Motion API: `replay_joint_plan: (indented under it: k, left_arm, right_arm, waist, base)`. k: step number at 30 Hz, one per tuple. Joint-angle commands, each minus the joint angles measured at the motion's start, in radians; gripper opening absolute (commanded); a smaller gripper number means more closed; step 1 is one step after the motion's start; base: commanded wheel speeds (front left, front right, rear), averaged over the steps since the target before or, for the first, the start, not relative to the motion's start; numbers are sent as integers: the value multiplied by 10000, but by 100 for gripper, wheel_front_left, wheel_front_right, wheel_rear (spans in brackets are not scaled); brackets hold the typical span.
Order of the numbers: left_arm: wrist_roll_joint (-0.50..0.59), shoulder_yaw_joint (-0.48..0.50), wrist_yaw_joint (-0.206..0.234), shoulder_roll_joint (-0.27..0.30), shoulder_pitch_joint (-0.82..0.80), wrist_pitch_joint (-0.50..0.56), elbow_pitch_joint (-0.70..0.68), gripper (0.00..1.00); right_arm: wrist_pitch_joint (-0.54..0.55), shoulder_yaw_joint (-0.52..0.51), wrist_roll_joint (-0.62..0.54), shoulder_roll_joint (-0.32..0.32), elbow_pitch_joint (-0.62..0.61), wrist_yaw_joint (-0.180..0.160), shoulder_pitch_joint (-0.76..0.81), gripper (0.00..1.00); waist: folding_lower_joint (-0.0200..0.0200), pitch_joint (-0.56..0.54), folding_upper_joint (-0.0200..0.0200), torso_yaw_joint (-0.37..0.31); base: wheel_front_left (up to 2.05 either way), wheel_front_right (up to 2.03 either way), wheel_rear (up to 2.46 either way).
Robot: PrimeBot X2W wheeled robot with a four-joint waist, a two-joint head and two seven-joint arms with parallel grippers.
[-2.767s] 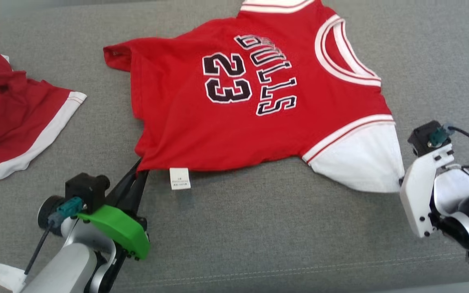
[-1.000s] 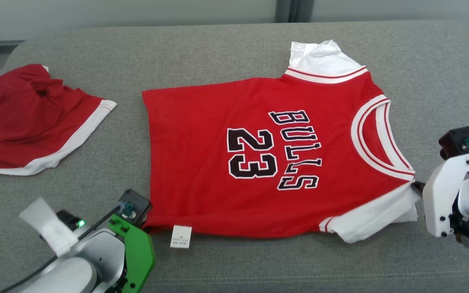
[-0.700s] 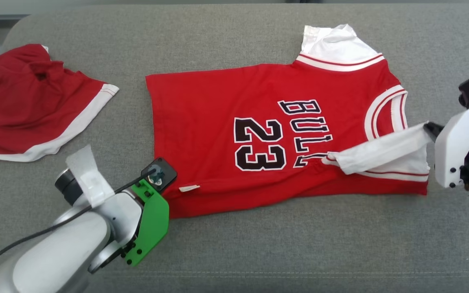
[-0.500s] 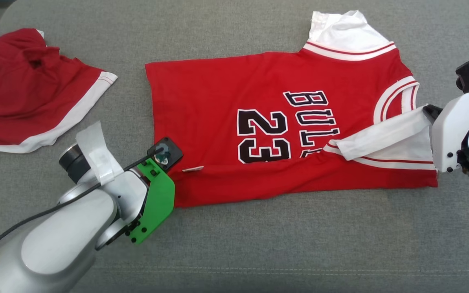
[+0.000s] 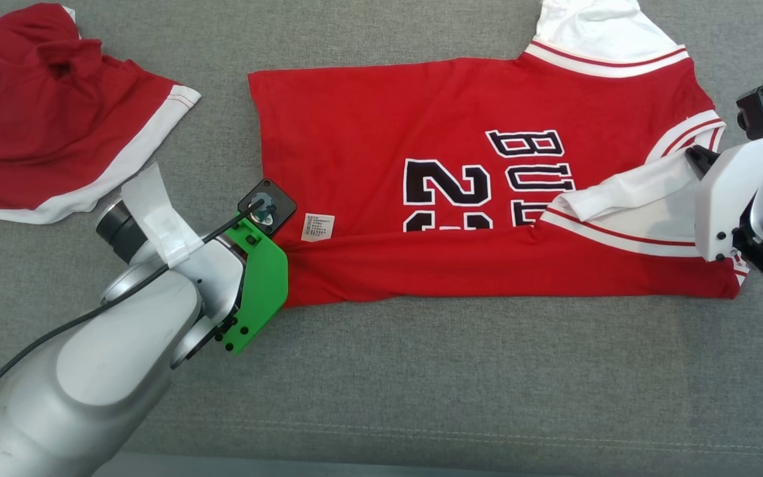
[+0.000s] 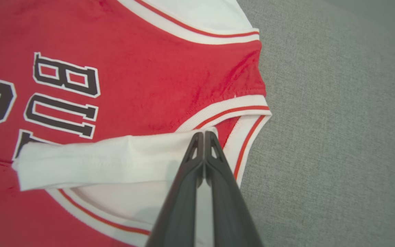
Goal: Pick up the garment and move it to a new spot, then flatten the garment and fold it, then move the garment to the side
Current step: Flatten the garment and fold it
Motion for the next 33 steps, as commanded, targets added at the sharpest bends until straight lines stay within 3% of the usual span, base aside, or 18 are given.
replay_joint_plan:
  k: [1, 14, 15, 16, 17, 26, 33]
  left_arm:
    - [42, 32, 65, -34, -216, -49, 62, 0]
    - [100, 173, 284, -254, -484, -678, 483, 3]
    - [151, 207, 355, -257, -497, -783, 525, 98]
    - [155, 269, 466, -279, -492, -883, 573, 100]
    - [158, 297, 545, -312, -466, -957, 614, 100]
    - [-351, 740, 1236, -243, 411, -1600, 710, 100]
    - [-1081, 1178, 2039, -105, 1847, -1961, -119, 100]
  right_arm:
    - [-116, 0, -72, -39, 58, -12, -159, 0]
    - [-1106, -207, -570, 330, 825, -14, -402, 0]
    - [-1158, -167, -579, 396, 911, -12, -399, 13]
    - [-1301, -154, -566, 467, 928, -12, -418, 75]
    - [-1443, -272, -552, 545, 988, -14, -467, 100]
    - [-2461, -626, -682, 870, 1043, -14, -37, 100]
    - [-2321, -1264, -832, 984, 218, -14, 1347, 100]
  waist:
    - [0, -10, 0, 10]
    - [0, -151, 0, -24]
    - [0, -168, 0, -34]
    - [0, -188, 0, -46]
    - [0, -206, 0, -58]
    - [0, -619, 0, -90]
    - [0, -1005, 0, -110]
  base:
    - [0, 0, 0]
    - [0, 0, 0]
    - [0, 0, 0]
    - [0, 0, 0]
    - [0, 0, 0]
    - [0, 0, 0]
    - [0, 0, 0]
